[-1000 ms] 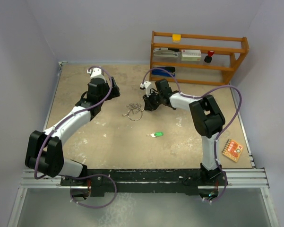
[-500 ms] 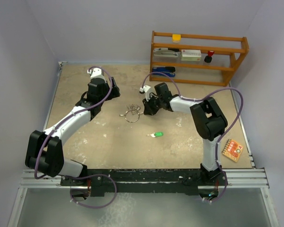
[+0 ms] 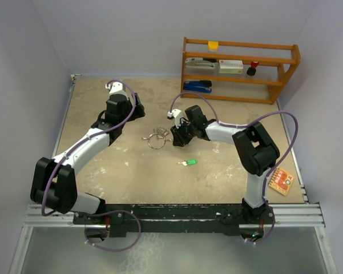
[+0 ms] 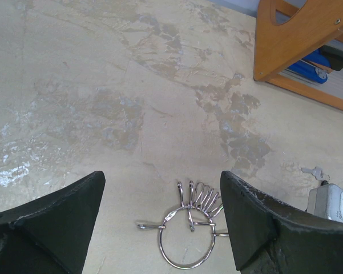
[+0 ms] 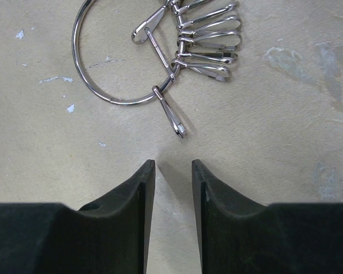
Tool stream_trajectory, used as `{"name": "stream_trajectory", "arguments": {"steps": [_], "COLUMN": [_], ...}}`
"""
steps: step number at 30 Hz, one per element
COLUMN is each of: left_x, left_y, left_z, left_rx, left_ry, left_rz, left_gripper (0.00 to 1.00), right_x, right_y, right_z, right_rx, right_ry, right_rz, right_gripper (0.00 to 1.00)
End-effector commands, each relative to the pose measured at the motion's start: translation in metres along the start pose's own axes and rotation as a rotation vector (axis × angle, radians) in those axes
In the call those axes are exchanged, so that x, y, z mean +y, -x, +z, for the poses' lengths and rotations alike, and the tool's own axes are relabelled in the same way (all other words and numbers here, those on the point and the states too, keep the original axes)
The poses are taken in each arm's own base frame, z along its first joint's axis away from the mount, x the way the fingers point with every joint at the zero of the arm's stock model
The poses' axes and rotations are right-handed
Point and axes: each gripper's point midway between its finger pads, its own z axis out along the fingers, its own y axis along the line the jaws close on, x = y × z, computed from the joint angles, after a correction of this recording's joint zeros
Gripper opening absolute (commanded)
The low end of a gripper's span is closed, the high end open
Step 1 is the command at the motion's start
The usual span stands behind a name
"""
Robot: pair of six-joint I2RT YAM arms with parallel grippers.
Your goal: Put the keys on the keyring
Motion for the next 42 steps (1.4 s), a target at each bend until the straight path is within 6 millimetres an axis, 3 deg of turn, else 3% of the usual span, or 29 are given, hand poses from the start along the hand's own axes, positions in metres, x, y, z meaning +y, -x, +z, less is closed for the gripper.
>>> {"name": "stream_trajectory", "arguments": {"steps": [1,19,29,38,42], "left_x": [-0.015,-0.013,-0.011,-0.011,-0.012], "left_y": [0.028,0.024,0.022,0.022,0.022], "left_z": [-0.006,-0.001,0.0,-0.001,-0.001], "left_rx": [-0.07,-0.058,-0.052,-0.051,-0.05], "left_ry": [-0.035,-0.025,-0.019,-0.018,-0.019], "left_rz": [0.001,0.011,0.016,0.017,0.017], "left_gripper": [0.79,0.79,0.79,0.79,0.79], "right_x": [-0.005,-0.008,-0.002,0.001,0.001], "right_y": [0.011,0.026,0.024,0.025,0.026], "right_z": [-0.007,0.017,0.022,0.022,0.022], "right_rx": [-0.01,-0.039,-0.028,-0.028,-0.029], "right_ry": [-0.029,0.019,0.031,0.023,0.022], "right_rz": [-0.026,-0.064,-0.082,-0.104,-0.107], "right_gripper": [0.37,0.37,0.28,0.35,0.27]}}
